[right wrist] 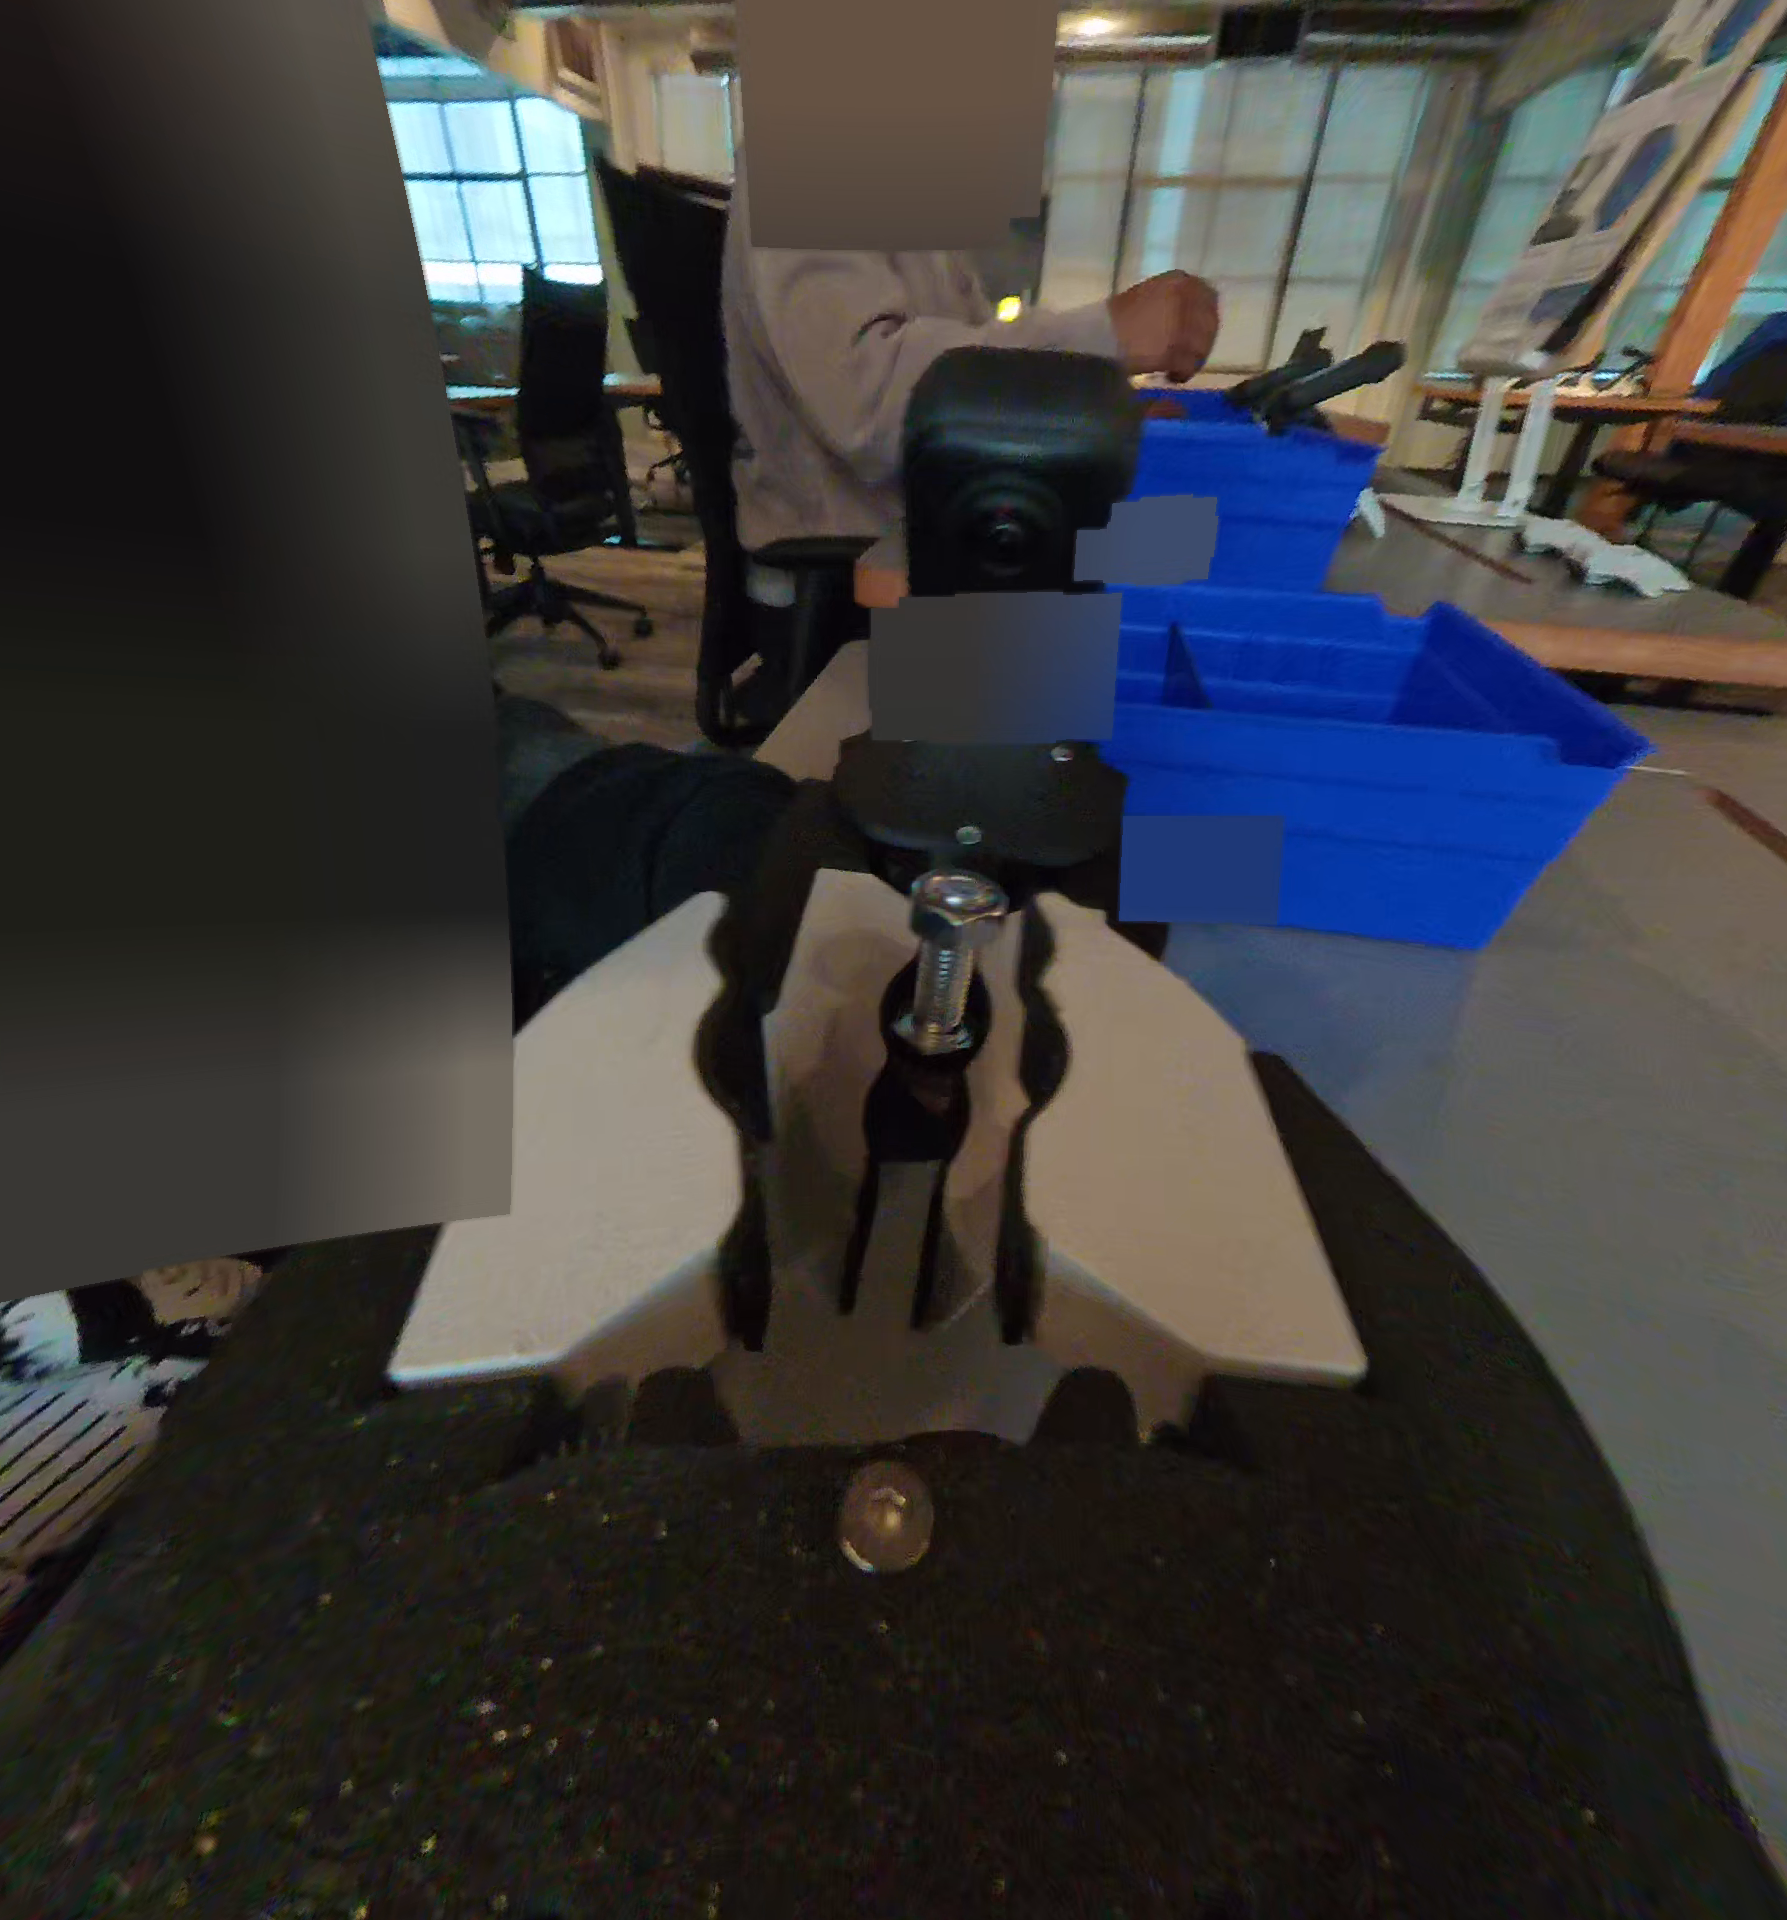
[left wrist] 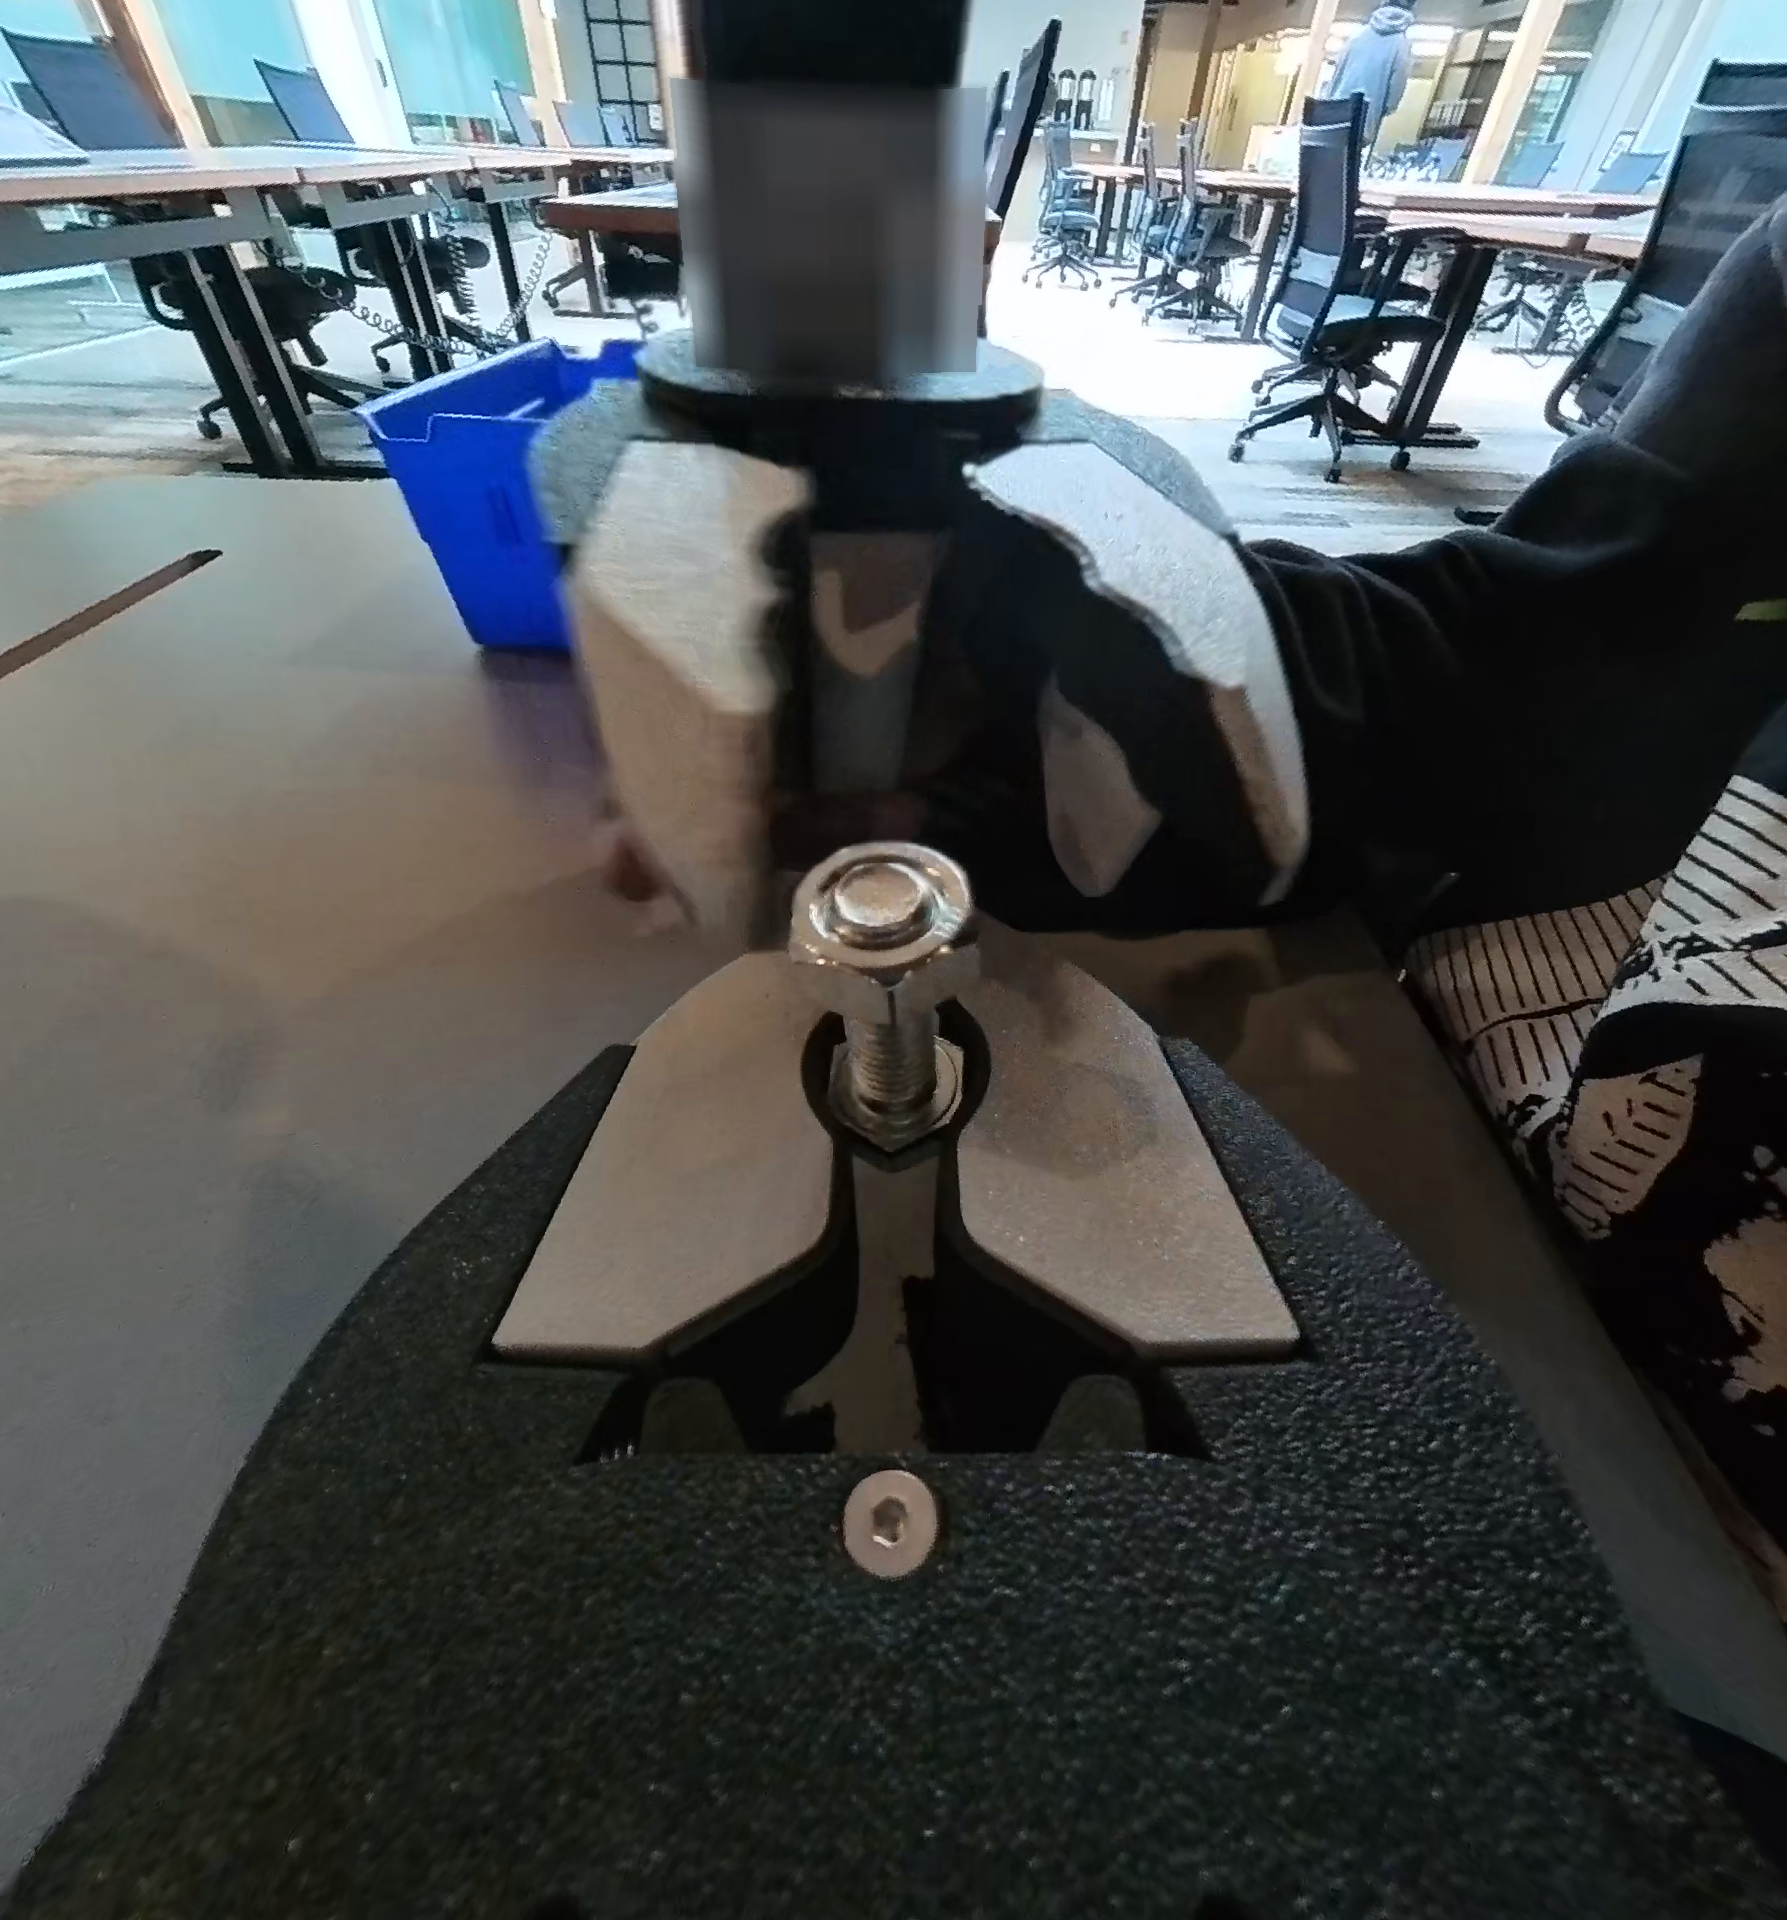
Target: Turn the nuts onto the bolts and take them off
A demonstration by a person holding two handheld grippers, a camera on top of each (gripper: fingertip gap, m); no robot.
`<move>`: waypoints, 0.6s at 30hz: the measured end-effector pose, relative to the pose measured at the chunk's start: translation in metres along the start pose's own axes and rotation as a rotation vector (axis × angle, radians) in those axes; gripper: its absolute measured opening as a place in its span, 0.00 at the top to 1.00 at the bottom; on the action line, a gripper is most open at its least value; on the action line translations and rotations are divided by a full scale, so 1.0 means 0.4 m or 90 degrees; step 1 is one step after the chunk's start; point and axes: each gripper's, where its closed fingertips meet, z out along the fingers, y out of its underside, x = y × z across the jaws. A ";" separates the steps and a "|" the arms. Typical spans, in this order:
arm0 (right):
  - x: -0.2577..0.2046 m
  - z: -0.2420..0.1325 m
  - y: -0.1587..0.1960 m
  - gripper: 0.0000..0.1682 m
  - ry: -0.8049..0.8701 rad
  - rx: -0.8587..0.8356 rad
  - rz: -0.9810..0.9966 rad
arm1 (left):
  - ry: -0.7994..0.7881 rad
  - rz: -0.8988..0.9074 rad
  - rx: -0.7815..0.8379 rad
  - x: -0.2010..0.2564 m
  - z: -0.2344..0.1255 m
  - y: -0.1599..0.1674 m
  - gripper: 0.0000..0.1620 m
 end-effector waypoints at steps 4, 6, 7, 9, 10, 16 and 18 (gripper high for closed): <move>-0.026 -0.038 -0.030 0.72 -0.048 0.045 0.004 | -0.002 -0.002 0.005 -0.002 -0.002 -0.002 0.93; -0.011 -0.044 -0.043 0.69 -0.023 0.069 0.008 | 0.001 -0.004 0.004 -0.002 -0.002 -0.002 0.93; 0.000 -0.037 -0.037 0.68 -0.004 0.057 0.007 | 0.001 -0.002 0.001 -0.001 -0.001 0.000 0.95; 0.008 -0.017 -0.020 0.66 0.012 0.030 0.004 | 0.002 0.002 -0.002 0.000 0.001 0.002 0.95; 0.003 -0.009 -0.012 0.65 0.005 0.018 0.001 | 0.001 0.000 -0.003 0.000 0.001 0.002 0.93; -0.024 -0.042 -0.035 0.71 -0.045 0.053 0.005 | 0.000 -0.002 0.001 -0.002 -0.001 0.000 0.93; 0.001 -0.041 -0.036 0.69 -0.002 0.057 0.004 | 0.003 -0.006 0.001 -0.002 -0.001 0.000 0.93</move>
